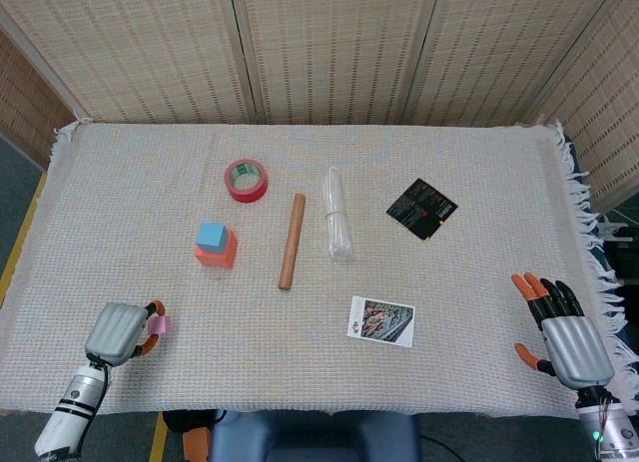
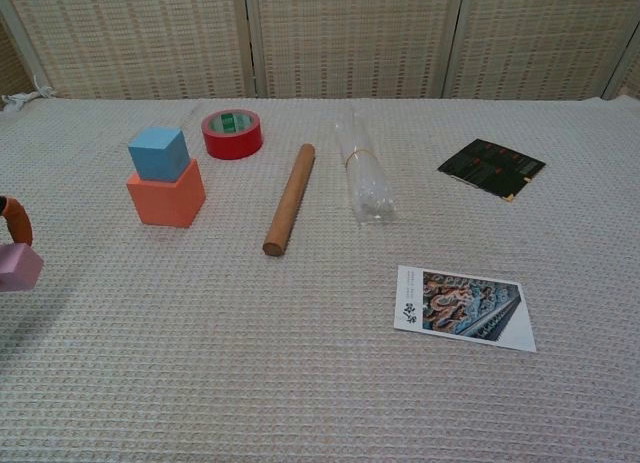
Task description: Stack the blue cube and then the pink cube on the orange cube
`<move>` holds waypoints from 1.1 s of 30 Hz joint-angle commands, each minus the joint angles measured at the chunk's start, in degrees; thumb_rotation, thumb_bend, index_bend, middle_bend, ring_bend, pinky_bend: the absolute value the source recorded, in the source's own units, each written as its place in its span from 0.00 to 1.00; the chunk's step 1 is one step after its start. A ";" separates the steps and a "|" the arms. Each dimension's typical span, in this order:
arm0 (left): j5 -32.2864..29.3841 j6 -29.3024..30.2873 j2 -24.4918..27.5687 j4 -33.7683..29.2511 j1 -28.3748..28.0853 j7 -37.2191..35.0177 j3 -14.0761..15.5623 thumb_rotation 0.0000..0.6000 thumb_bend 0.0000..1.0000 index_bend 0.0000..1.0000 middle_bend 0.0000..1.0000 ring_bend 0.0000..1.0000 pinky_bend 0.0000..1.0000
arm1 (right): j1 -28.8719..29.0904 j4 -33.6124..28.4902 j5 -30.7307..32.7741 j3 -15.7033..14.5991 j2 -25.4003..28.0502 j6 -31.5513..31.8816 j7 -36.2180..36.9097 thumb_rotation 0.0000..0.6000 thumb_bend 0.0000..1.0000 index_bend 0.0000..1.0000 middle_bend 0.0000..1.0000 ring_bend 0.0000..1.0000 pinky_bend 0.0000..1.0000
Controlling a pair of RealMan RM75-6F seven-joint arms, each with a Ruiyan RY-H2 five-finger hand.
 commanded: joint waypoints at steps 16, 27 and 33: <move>-18.51 -20.28 12.69 -5.72 -18.82 -0.86 -14.30 1.00 0.32 0.46 1.00 1.00 1.00 | 0.23 0.74 3.64 1.41 -1.92 -0.50 -3.26 1.00 0.15 0.00 0.00 0.00 0.00; -23.75 -23.82 8.79 1.20 -25.00 -0.75 -14.16 1.00 0.32 0.44 1.00 1.00 1.00 | -0.67 5.91 -2.56 3.35 -5.30 7.77 3.49 1.00 0.15 0.00 0.00 0.00 0.00; -24.91 -25.48 7.10 4.23 -26.71 -1.79 -13.22 1.00 0.32 0.44 1.00 1.00 1.00 | -0.95 7.10 -2.76 3.61 -5.73 8.72 4.65 1.00 0.15 0.00 0.00 0.00 0.00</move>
